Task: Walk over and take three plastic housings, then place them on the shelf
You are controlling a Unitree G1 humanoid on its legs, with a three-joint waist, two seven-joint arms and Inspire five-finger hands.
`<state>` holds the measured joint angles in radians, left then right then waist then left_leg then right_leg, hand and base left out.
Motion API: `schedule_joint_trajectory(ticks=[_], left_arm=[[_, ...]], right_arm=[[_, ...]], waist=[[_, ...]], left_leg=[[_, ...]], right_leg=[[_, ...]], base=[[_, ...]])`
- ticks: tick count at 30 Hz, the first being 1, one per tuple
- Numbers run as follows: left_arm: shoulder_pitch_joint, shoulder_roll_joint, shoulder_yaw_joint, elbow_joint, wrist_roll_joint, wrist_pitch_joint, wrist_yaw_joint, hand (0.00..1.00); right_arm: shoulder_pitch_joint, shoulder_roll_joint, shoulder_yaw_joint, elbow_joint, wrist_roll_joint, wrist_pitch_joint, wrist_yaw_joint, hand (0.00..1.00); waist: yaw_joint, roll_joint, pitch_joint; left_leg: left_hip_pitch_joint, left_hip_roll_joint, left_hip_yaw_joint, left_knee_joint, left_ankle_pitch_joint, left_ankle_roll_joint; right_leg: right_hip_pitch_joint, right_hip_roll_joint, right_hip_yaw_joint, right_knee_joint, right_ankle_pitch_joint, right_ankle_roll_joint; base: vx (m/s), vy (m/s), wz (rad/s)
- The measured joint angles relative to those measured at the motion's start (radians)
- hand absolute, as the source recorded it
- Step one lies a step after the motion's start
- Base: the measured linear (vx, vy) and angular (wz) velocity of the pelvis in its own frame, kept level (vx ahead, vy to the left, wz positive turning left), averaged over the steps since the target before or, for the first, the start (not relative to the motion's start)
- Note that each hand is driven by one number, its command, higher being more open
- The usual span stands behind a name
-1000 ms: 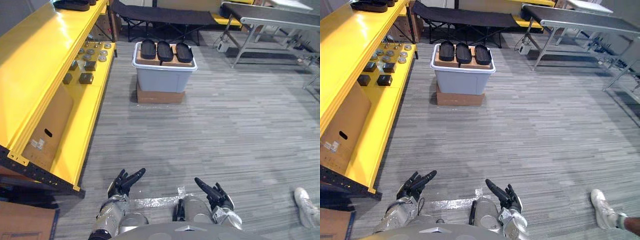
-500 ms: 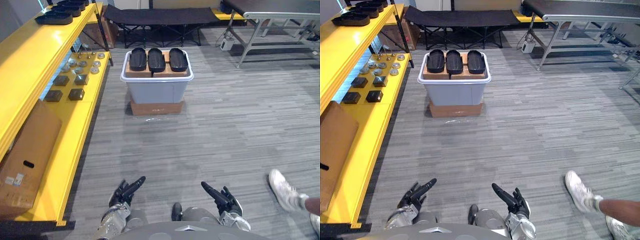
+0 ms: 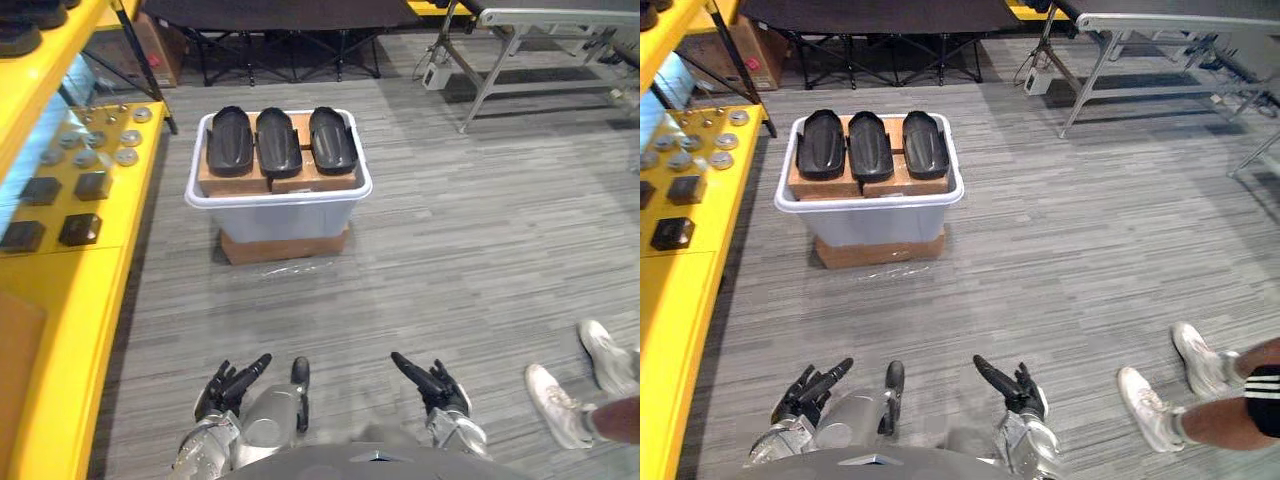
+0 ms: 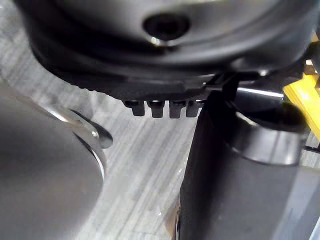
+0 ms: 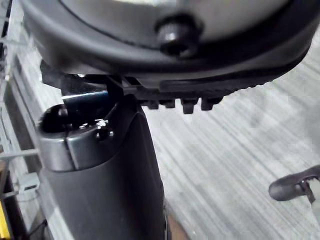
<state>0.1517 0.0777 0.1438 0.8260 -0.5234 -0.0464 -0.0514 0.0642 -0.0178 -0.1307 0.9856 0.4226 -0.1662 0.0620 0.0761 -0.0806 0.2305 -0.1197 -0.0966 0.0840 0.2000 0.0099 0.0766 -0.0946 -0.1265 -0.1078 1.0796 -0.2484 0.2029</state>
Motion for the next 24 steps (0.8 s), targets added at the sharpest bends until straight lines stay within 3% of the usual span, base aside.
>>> schedule_joint_trajectory(ticks=[1, 3, 5, 6, 9, 10, 11, 12, 14, 16, 17, 18, 19, 22, 23, 24], left_arm=[[0.001, -0.001, -0.011, 0.0, 0.003, -0.005, 0.003, 1.0], [-0.01, -0.003, -0.046, -0.002, 0.002, -0.006, 0.008, 1.0], [-0.034, -0.013, -0.054, -0.006, 0.002, 0.005, 0.008, 1.0], [-0.045, -0.019, -0.053, -0.011, -0.003, 0.006, 0.007, 1.0], [-0.063, -0.024, -0.051, -0.01, -0.048, 0.012, 0.009, 1.0], [-0.063, -0.029, -0.05, -0.01, -0.071, 0.013, 0.01, 1.0], [-0.064, -0.03, -0.049, -0.01, -0.075, 0.015, 0.01, 1.0], [-0.064, -0.032, -0.047, -0.006, -0.095, 0.015, 0.02, 1.0], [-0.063, -0.063, -0.04, 0.013, -0.099, 0.015, 0.032, 1.0], [-0.061, -0.086, -0.014, 0.02, -0.098, 0.012, 0.035, 1.0], [-0.063, -0.095, -0.005, 0.02, -0.099, 0.01, 0.038, 1.0], [-0.064, -0.095, 0.002, 0.019, -0.1, 0.01, 0.039, 1.0], [-0.064, -0.094, 0.0, 0.019, -0.1, 0.008, 0.039, 1.0], [-0.066, -0.085, -0.032, 0.019, -0.092, 0.013, 0.031, 1.0], [-0.067, -0.083, -0.047, 0.02, -0.084, 0.017, 0.029, 1.0], [-0.066, -0.081, -0.06, 0.025, -0.076, 0.02, 0.029, 1.0]], right_arm=[[0.005, -0.009, 0.009, 0.001, -0.01, -0.001, 0.004, 1.0], [-0.002, -0.016, 0.022, -0.002, -0.015, -0.025, -0.007, 1.0], [-0.009, -0.017, 0.021, -0.006, -0.015, -0.033, -0.012, 1.0], [-0.015, -0.013, 0.022, -0.009, -0.016, -0.038, -0.01, 1.0], [-0.018, -0.006, 0.023, -0.009, -0.027, -0.038, -0.009, 1.0], [-0.008, -0.003, 0.024, -0.008, -0.027, -0.037, -0.009, 1.0], [-0.002, -0.002, 0.023, -0.008, -0.026, -0.038, -0.009, 1.0], [0.007, 0.0, 0.021, -0.007, -0.024, -0.037, -0.008, 1.0], [0.006, -0.018, 0.013, -0.007, -0.023, -0.044, -0.008, 1.0], [0.008, -0.022, -0.011, -0.012, -0.022, -0.056, -0.013, 1.0], [0.014, -0.022, -0.017, -0.02, -0.021, -0.056, -0.023, 1.0], [0.018, -0.022, -0.016, -0.027, -0.021, -0.056, -0.03, 1.0], [0.022, -0.022, -0.016, -0.035, -0.022, -0.057, -0.032, 1.0], [0.037, -0.034, -0.023, -0.073, -0.022, -0.065, -0.056, 1.0], [0.037, -0.046, -0.023, -0.086, -0.022, -0.065, -0.071, 1.0], [0.035, -0.058, -0.023, -0.09, -0.021, -0.065, -0.077, 1.0]], waist=[[0.0, 0.008, -0.002], [-0.007, 0.043, -0.001], [-0.008, 0.062, -0.009], [-0.006, 0.07, -0.01], [-0.005, 0.064, -0.014], [-0.004, 0.05, -0.022], [-0.005, 0.044, -0.026], [-0.002, 0.028, -0.036], [-0.004, 0.083, -0.051], [-0.012, 0.111, -0.055], [-0.02, 0.121, -0.053], [-0.02, 0.119, -0.051], [-0.02, 0.118, -0.05], [-0.027, 0.117, -0.05], [-0.027, 0.123, -0.053], [-0.028, 0.133, -0.059]], left_leg=[[0.025, 0.003, 0.0, 0.009, -0.014, 0.006], [0.112, 0.014, -0.036, 0.001, -0.058, 0.013], [0.129, 0.043, -0.067, 0.002, -0.085, -0.003], [0.13, 0.06, -0.084, 0.011, -0.109, -0.017], [0.13, 0.075, -0.111, 0.044, -0.158, -0.046], [0.131, 0.073, -0.133, 0.067, -0.192, -0.065], [0.13, 0.07, -0.144, 0.077, -0.207, -0.072], [0.129, 0.069, -0.174, 0.106, -0.247, -0.091], [0.126, 0.116, -0.197, 0.124, -0.275, -0.12], [0.103, 0.156, -0.185, 0.183, -0.279, -0.141], [0.064, 0.178, -0.158, 0.275, -0.273, -0.169], [0.031, 0.199, -0.117, 0.357, -0.261, -0.2], [0.025, 0.213, -0.088, 0.37, -0.263, -0.199], [0.02, 0.267, 0.003, 0.237, -0.246, -0.172], [0.026, 0.277, 0.004, 0.115, -0.174, -0.173], [0.028, 0.281, -0.002, 0.048, -0.111, -0.195]], right_leg=[[-0.019, -0.019, -0.017, -0.001, -0.012, -0.02], [-0.038, -0.044, -0.06, -0.209, -0.052, -0.08], [-0.049, -0.039, -0.062, -0.454, -0.049, -0.086], [-0.063, -0.038, -0.047, -0.599, -0.029, -0.077], [-0.074, -0.038, -0.003, -0.785, 0.079, -0.08], [-0.066, -0.037, 0.02, -0.829, 0.142, -0.084], [-0.056, -0.037, 0.013, -0.844, 0.163, -0.088], [-0.029, -0.033, -0.002, -0.855, 0.238, -0.112], [-0.016, 0.004, -0.046, -0.84, 0.203, -0.14], [0.008, 0.03, -0.094, -0.848, 0.175, -0.163], [0.045, 0.042, -0.125, -0.859, 0.164, -0.175], [0.094, 0.046, -0.157, -0.89, 0.159, -0.184], [0.116, 0.047, -0.17, -0.906, 0.158, -0.184], [0.168, 0.037, -0.215, -0.961, 0.16, -0.182], [0.162, 0.035, -0.223, -0.962, 0.16, -0.172], [0.15, 0.039, -0.226, -0.958, 0.157, -0.162]], base=[[0.58, 0.163, 0.13], [0.52, 0.102, 0.38], [0.43, -0.009, 0.45], [0.38, -0.052, 0.33], [0.31, -0.158, 0.25], [0.29, -0.272, 0.38], [0.36, -0.398, 0.58], [0.27, -0.393, 0.5], [0.22, -0.332, 0.44], [0.22, -0.255, 0.58], [0.26, -0.311, 0.8], [0.2, -0.248, 0.68], [0.16, -0.201, 0.57], [0.11, -0.079, 0.39], [0.09, 0.073, 0.21], [0.13, 0.145, 0.19]])
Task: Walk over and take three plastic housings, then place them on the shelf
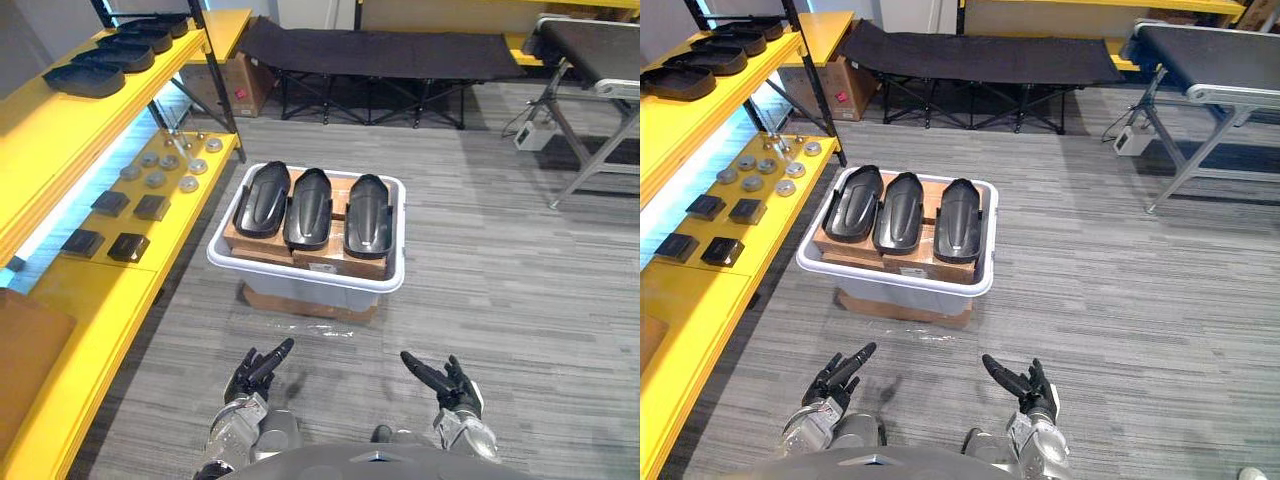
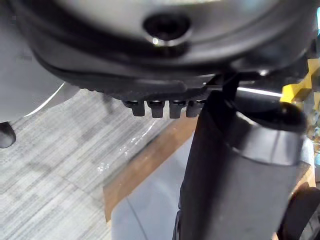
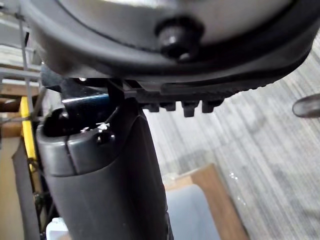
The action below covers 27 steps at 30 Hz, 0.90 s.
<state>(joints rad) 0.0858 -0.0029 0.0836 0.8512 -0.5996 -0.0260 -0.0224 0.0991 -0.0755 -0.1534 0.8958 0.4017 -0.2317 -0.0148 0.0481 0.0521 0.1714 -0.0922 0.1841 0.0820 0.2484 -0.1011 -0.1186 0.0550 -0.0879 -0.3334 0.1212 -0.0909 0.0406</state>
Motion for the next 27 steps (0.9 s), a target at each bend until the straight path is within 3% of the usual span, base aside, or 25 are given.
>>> schedule_joint_trajectory(ticks=[1, 3, 5, 12, 18, 21, 23, 25, 27], left_arm=[[-0.009, 0.009, -0.005, 0.007, 0.016, 0.006, 0.001, 1.0], [-0.017, 0.047, -0.039, 0.013, 0.078, 0.007, 0.003, 1.0], [-0.011, 0.071, -0.051, 0.015, 0.12, 0.009, 0.0, 1.0], [0.044, 0.104, -0.079, -0.018, 0.172, 0.022, -0.003, 1.0], [0.082, 0.127, -0.081, -0.061, 0.218, 0.029, -0.024, 1.0], [0.079, 0.14, -0.081, -0.108, 0.232, 0.03, -0.04, 1.0], [0.065, 0.151, -0.081, -0.149, 0.229, 0.027, -0.051, 1.0], [0.033, 0.161, -0.088, -0.161, 0.213, 0.027, -0.053, 1.0], [-0.004, 0.163, -0.094, -0.166, 0.206, 0.024, -0.052, 1.0]], right_arm=[[-0.006, 0.001, -0.003, 0.002, 0.003, 0.0, -0.007, 1.0], [-0.012, 0.019, -0.002, -0.011, 0.017, -0.002, -0.018, 1.0], [-0.007, 0.033, -0.003, -0.032, 0.036, -0.005, -0.03, 1.0], [0.007, 0.043, -0.008, -0.254, 0.001, -0.014, -0.136, 1.0], [-0.04, -0.034, -0.135, -0.365, 0.01, -0.015, -0.132, 1.0], [-0.128, -0.105, -0.203, -0.368, 0.05, -0.009, -0.133, 1.0], [-0.239, -0.176, -0.217, -0.367, 0.057, 0.007, -0.155, 1.0], [-0.358, -0.245, -0.223, -0.355, 0.058, 0.017, -0.181, 1.0], [-0.502, -0.33, -0.22, -0.304, 0.117, 0.027, -0.209, 1.0]], waist=[[0.0, -0.002, 0.0], [0.0, -0.051, 0.016], [0.0, -0.068, 0.013], [0.0, -0.064, 0.014], [0.0, -0.072, 0.021], [-0.001, -0.077, 0.067], [0.003, -0.075, 0.133], [0.01, -0.062, 0.199], [0.037, -0.032, 0.262]], left_leg=[[0.009, -0.009, -0.001, -0.019, 0.011, 0.004], [0.043, -0.056, 0.009, -0.097, 0.042, 0.024], [0.049, -0.08, 0.012, -0.102, 0.041, 0.029], [0.067, -0.112, 0.02, -0.105, 0.04, 0.051], [0.011, -0.104, 0.011, -0.075, 0.043, 0.057], [-0.068, -0.094, -0.009, -0.002, 0.028, 0.059], [-0.141, -0.081, -0.03, 0.066, 0.018, 0.06], [-0.187, -0.076, -0.048, 0.112, 0.017, 0.063], [-0.23, -0.076, -0.06, 0.149, 0.016, 0.066]], right_leg=[[0.0, -0.01, 0.002, -0.001, 0.002, 0.006], [-0.001, -0.051, 0.007, -0.01, 0.011, 0.025], [0.008, -0.07, 0.009, -0.022, 0.019, 0.039], [0.03, -0.097, 0.017, -0.037, 0.034, 0.063], [-0.005, -0.085, 0.023, -0.031, 0.037, 0.078], [-0.051, -0.072, 0.022, -0.004, 0.038, 0.077], [-0.1, -0.061, 0.018, 0.032, 0.039, 0.07], [-0.14, -0.061, 0.011, 0.077, 0.036, 0.062], [-0.186, -0.067, 0.011, 0.136, 0.026, 0.048]], base=[[0.09, 0.134, 0.08], [0.08, 0.151, 0.06], [0.07, 0.134, 0.06], [-0.01, 0.057, 0.01], [-0.09, -0.006, 0.01], [-0.1, 0.015, 0.11], [-0.13, 0.017, 0.17], [-0.17, 0.027, 0.18], [-0.15, 0.028, 0.1]])
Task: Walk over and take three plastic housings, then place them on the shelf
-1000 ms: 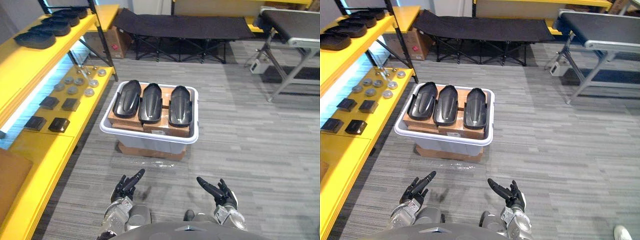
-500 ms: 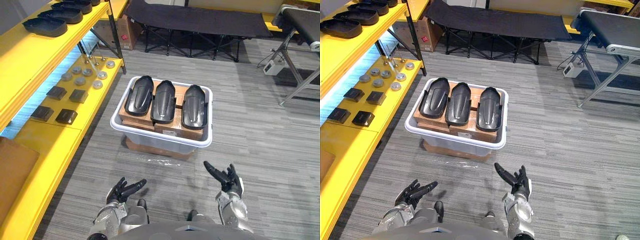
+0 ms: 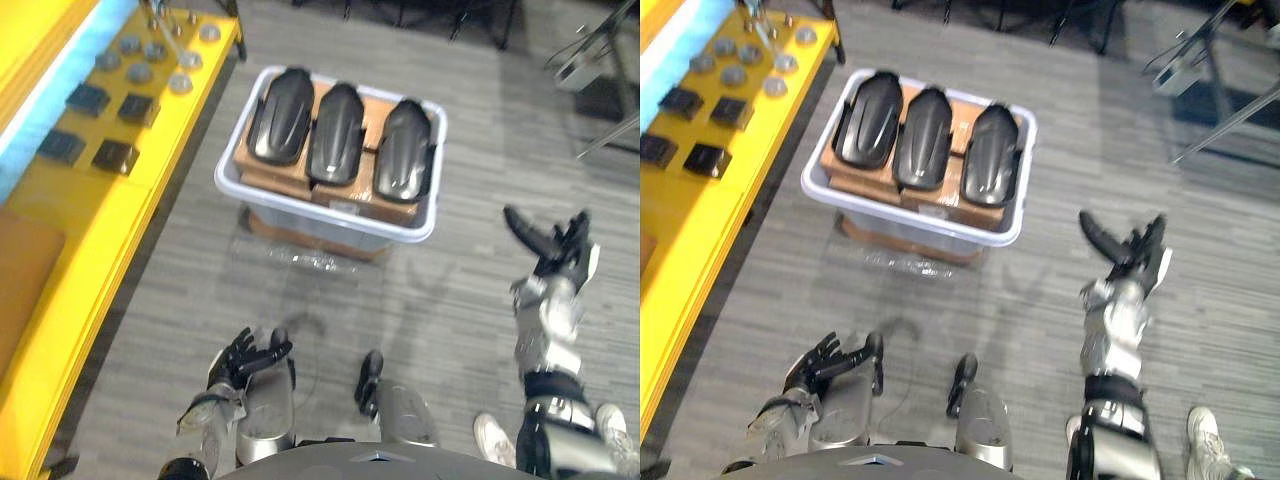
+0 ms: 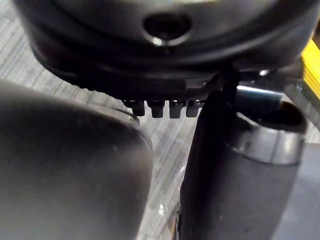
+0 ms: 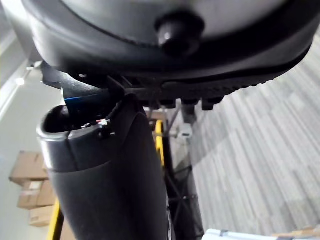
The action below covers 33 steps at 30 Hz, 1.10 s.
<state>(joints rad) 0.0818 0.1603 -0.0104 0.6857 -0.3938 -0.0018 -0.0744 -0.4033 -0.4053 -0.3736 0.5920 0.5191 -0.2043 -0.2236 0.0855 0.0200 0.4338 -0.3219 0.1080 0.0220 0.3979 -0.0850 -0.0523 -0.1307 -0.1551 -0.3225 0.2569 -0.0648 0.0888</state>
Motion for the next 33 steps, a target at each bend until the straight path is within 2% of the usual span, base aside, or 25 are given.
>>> schedule_joint_trajectory(ticks=[2, 4, 7, 12, 16, 18, 22, 33], left_arm=[[-0.002, 0.007, -0.021, 0.002, -0.026, -0.007, -0.002, 1.0], [-0.004, 0.005, -0.033, 0.015, -0.06, -0.012, -0.007, 1.0], [-0.02, -0.009, -0.038, 0.031, -0.109, -0.022, -0.022, 1.0], [-0.046, -0.014, -0.04, 0.058, -0.126, -0.025, -0.023, 1.0], [-0.053, -0.029, -0.021, 0.074, -0.184, -0.04, -0.022, 1.0], [-0.063, -0.038, -0.02, 0.092, -0.24, -0.04, -0.029, 1.0], [-0.065, -0.044, -0.019, 0.096, -0.259, -0.04, -0.039, 1.0], [-0.074, -0.051, -0.023, 0.089, -0.281, -0.04, -0.052, 1.0]], right_arm=[[-0.105, -0.054, 0.014, 0.081, 0.042, 0.003, -0.01, 1.0], [-0.182, -0.105, 0.031, 0.147, 0.048, 0.011, -0.011, 1.0], [-0.223, -0.146, 0.061, 0.157, 0.047, 0.032, -0.012, 1.0], [-0.267, -0.175, 0.139, 0.157, 0.043, 0.117, -0.031, 1.0], [-0.325, -0.234, 0.186, 0.157, 0.039, 0.161, -0.036, 1.0], [-0.374, -0.279, 0.21, 0.157, 0.034, 0.181, -0.057, 1.0], [-0.466, -0.313, 0.249, 0.158, 0.01, 0.217, -0.087, 1.0], [-0.607, -0.372, 0.372, 0.262, -0.049, 0.476, -0.141, 1.0]], waist=[[0.02, 0.021, 0.011], [0.032, 0.044, 0.024], [0.05, 0.07, 0.042], [0.049, 0.071, 0.043], [0.048, 0.073, 0.045], [0.051, 0.083, 0.056], [0.053, 0.09, 0.062], [0.077, 0.092, 0.063]], left_leg=[[-0.04, -0.004, -0.009, 0.016, 0.002, 0.003], [-0.08, -0.015, -0.018, 0.03, 0.007, 0.01], [-0.135, -0.038, -0.029, 0.056, 0.013, 0.02], [-0.186, -0.062, -0.037, 0.073, 0.019, 0.028], [-0.222, -0.074, -0.044, 0.071, 0.031, 0.034], [-0.23, -0.083, -0.053, 0.068, 0.039, 0.034], [-0.233, -0.098, -0.057, 0.026, 0.06, 0.037], [-0.238, -0.103, -0.069, -0.004, 0.084, 0.03]], right_leg=[[-0.047, -0.009, -0.002, 0.042, -0.011, -0.011], [-0.095, -0.029, -0.008, 0.094, -0.032, -0.007], [-0.167, -0.072, -0.014, 0.191, -0.069, -0.002], [-0.229, -0.107, -0.017, 0.254, -0.091, 0.0], [-0.269, -0.123, -0.023, 0.277, -0.093, -0.001], [-0.274, -0.133, -0.032, 0.285, -0.096, -0.001], [-0.292, -0.148, -0.039, 0.289, -0.096, 0.0], [-0.298, -0.16, -0.062, 0.292, -0.103, -0.012]], base=[[-0.11, 0.02, 0.11], [-0.1, 0.022, 0.19], [-0.08, 0.019, 0.26], [-0.03, 0.026, 0.1], [-0.02, 0.017, 0.12], [-0.01, 0.004, 0.16], [-0.01, -0.01, 0.11], [0.04, -0.024, 0.05]])
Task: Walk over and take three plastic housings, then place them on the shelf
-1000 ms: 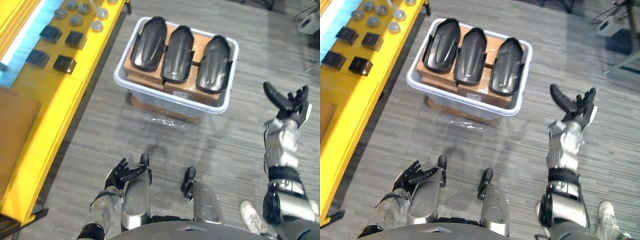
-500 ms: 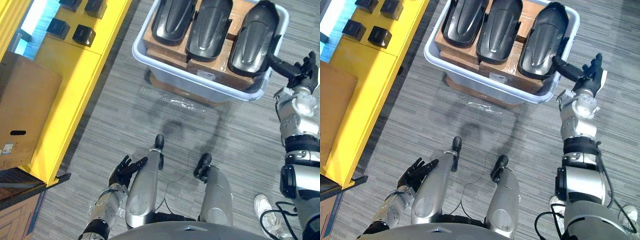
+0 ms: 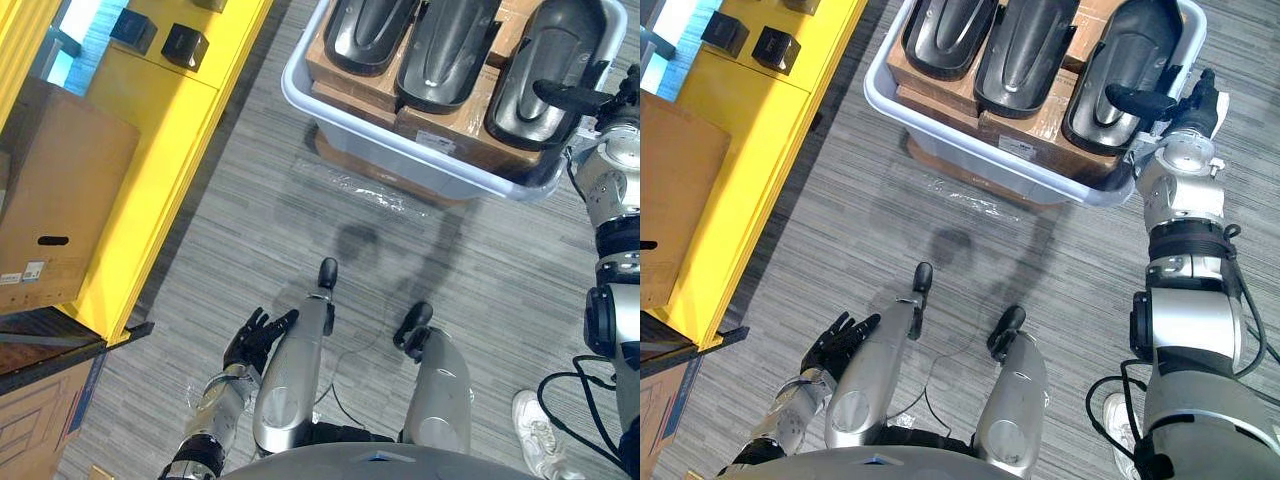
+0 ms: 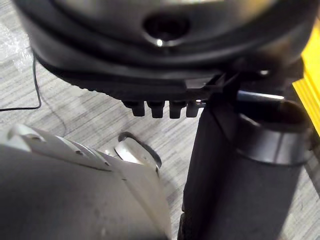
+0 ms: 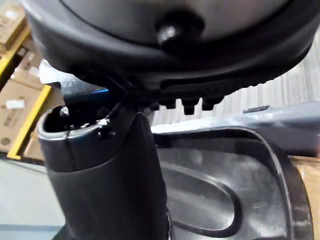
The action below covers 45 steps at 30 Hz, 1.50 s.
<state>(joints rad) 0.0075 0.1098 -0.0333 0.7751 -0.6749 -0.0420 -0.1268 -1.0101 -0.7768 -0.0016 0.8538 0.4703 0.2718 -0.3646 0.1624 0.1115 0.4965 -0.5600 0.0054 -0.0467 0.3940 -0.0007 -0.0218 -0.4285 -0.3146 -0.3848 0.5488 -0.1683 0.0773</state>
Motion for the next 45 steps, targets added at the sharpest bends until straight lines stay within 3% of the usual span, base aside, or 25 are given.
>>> schedule_joint_trajectory(ticks=[10, 16, 22, 23, 29, 39, 42, 45], left_arm=[[0.0, -0.007, 0.0, -0.001, -0.021, 0.003, -0.014, 1.0], [0.0, -0.007, -0.004, -0.001, -0.022, 0.002, -0.016, 1.0], [0.0, -0.007, -0.009, -0.001, -0.022, 0.002, -0.016, 1.0], [0.0, -0.008, -0.012, -0.002, -0.022, 0.002, -0.016, 1.0], [0.0, -0.006, -0.023, -0.002, -0.045, 0.022, -0.004, 1.0], [0.0, -0.012, 0.072, 0.068, -0.051, 0.042, 0.031, 1.0], [0.0, -0.014, 0.091, 0.079, -0.047, 0.038, 0.021, 1.0], [0.0, -0.016, 0.091, 0.078, -0.048, 0.021, 0.004, 1.0]], right_arm=[[-0.069, -0.053, 0.033, 0.05, -0.023, 0.06, -0.103, 1.0], [-0.081, -0.053, 0.053, 0.086, -0.024, 0.132, -0.096, 1.0], [-0.096, -0.054, 0.053, 0.099, -0.113, 0.211, -0.028, 1.0], [-0.105, -0.059, 0.056, 0.11, -0.115, 0.223, -0.007, 0.0], [-0.105, -0.091, 0.092, 0.125, -0.15, 0.258, 0.072, 0.0], [-0.093, -0.128, 0.095, 0.136, -0.194, 0.27, 0.08, 0.0], [-0.085, -0.125, 0.1, 0.134, -0.223, 0.27, 0.055, 0.0], [-0.08, -0.125, 0.103, 0.135, -0.282, 0.294, -0.027, 0.0]], waist=[[-0.002, 0.004, 0.001], [0.002, 0.005, 0.001], [0.0, 0.013, 0.001], [0.001, 0.018, 0.001], [0.005, 0.026, 0.0], [0.004, 0.026, 0.0], [0.012, 0.026, 0.0], [0.015, 0.026, 0.0]], left_leg=[[-0.011, -0.002, -0.003, -0.017, 0.011, 0.004], [-0.011, -0.001, 0.005, -0.046, 0.032, -0.003], [-0.01, -0.001, 0.005, -0.049, 0.034, -0.003], [-0.01, -0.001, 0.004, -0.05, 0.034, -0.003], [-0.008, -0.001, 0.003, -0.067, 0.042, -0.004], [0.004, 0.001, 0.007, -0.086, 0.048, -0.008], [0.011, 0.006, 0.015, -0.096, 0.05, -0.005], [0.01, 0.012, 0.031, -0.099, 0.06, -0.006]], right_leg=[[-0.009, -0.011, -0.021, 0.01, -0.007, -0.004], [-0.023, -0.015, -0.021, 0.01, -0.008, -0.005], [-0.023, -0.014, -0.022, 0.01, -0.01, -0.008], [-0.023, -0.014, -0.022, 0.01, -0.01, -0.008], [-0.027, -0.014, -0.024, 0.007, -0.01, -0.008], [-0.027, -0.014, -0.024, 0.007, -0.012, -0.012], [-0.023, -0.014, -0.026, 0.008, -0.014, -0.015], [-0.019, -0.017, -0.033, 0.008, -0.014, -0.015]], base=[[0.02, -0.019, 0.05], [0.03, -0.025, 0.02], [0.01, -0.009, 0.0], [0.0, 0.0, 0.0], [0.01, -0.003, 0.0], [0.03, -0.016, 0.0], [0.01, -0.02, 0.03], [0.01, -0.015, 0.09]])
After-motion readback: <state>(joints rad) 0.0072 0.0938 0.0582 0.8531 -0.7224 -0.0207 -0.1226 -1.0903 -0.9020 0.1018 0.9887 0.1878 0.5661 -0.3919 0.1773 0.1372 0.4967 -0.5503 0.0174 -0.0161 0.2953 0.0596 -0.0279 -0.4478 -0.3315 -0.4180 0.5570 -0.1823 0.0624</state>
